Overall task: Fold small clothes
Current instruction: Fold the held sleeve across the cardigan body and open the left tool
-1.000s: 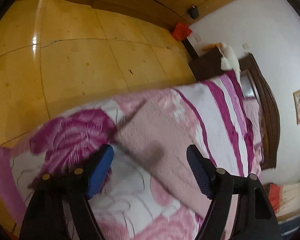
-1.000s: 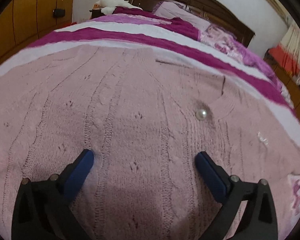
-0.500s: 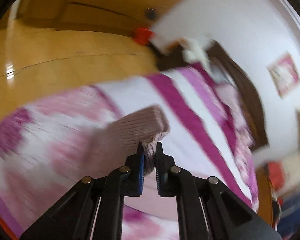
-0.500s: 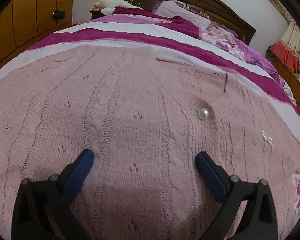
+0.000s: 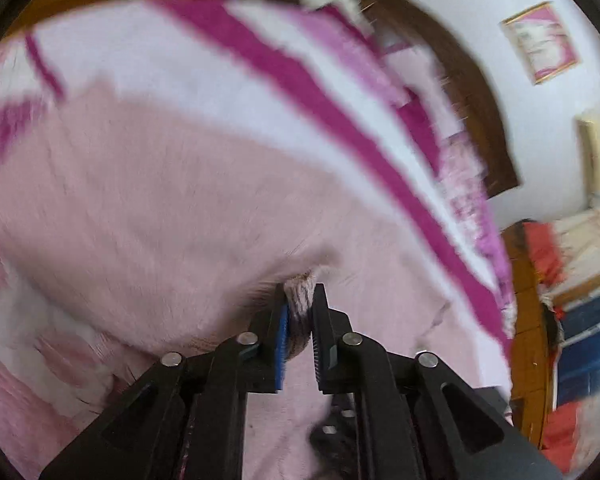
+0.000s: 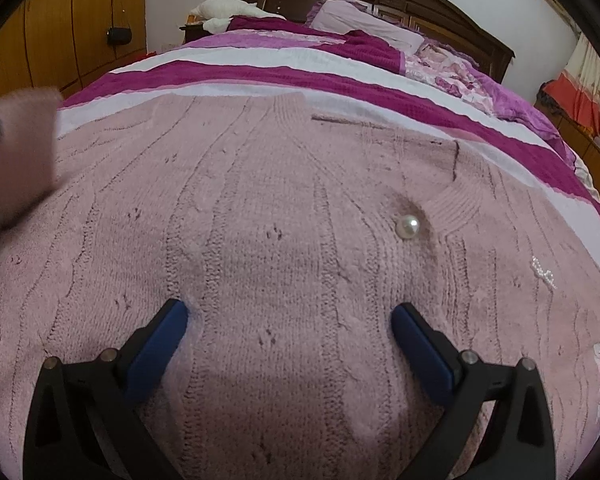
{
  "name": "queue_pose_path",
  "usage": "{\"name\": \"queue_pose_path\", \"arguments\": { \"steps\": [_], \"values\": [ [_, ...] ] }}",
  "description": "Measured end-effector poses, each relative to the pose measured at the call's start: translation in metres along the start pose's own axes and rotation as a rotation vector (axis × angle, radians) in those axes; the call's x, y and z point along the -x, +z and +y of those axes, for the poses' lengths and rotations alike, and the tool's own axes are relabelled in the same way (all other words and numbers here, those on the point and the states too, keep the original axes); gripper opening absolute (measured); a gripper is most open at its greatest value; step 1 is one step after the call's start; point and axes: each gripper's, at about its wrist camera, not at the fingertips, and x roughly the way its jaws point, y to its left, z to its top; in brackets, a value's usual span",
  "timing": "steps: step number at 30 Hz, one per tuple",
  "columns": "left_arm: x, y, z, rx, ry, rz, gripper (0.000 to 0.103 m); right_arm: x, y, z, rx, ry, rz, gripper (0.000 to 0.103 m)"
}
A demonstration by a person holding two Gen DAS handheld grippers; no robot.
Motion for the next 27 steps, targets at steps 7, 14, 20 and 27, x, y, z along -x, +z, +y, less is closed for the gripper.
{"name": "queue_pose_path", "arguments": {
  "steps": [7,14,20,27],
  "values": [
    [-0.017,-0.018,0.015,0.084,-0.203,0.094,0.027,-0.002,0.001,0.000,-0.010,-0.008,-0.007,0.103],
    [0.059,-0.020,0.048,0.029,-0.197,-0.172,0.041,0.016,-0.001,-0.013,-0.058,0.125,-0.042,0.078],
    [0.050,-0.009,0.046,0.031,-0.034,-0.172,0.041,0.059,0.021,-0.001,-0.106,0.450,-0.135,0.029],
    [0.045,0.005,0.007,-0.072,0.027,-0.208,0.038,0.010,0.047,0.065,-0.086,0.308,0.069,0.059]
  ]
}}
